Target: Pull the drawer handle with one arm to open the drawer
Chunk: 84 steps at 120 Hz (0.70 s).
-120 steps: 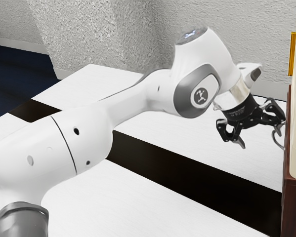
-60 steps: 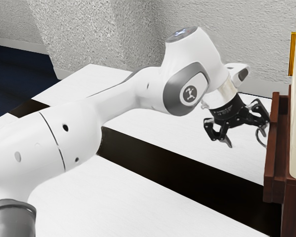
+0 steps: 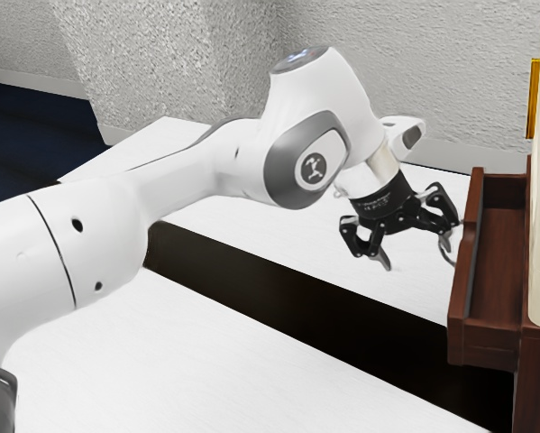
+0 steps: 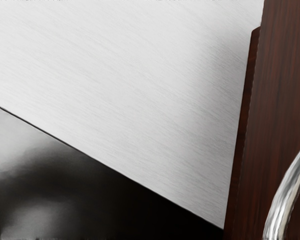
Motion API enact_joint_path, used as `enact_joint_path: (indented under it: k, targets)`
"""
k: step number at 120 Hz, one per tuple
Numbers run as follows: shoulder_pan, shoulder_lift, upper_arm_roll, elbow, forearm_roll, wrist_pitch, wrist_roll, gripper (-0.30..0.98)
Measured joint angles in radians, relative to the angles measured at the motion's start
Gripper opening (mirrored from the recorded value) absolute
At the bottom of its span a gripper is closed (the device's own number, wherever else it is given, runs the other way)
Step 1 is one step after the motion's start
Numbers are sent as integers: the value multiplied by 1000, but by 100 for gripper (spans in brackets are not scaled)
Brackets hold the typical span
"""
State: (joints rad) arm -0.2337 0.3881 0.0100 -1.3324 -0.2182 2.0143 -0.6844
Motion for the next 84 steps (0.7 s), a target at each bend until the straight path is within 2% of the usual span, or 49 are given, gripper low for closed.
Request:
enact_joint_path:
  k: [84]
  targets:
    - [-4,-119,74,-159,-6,6,101,63]
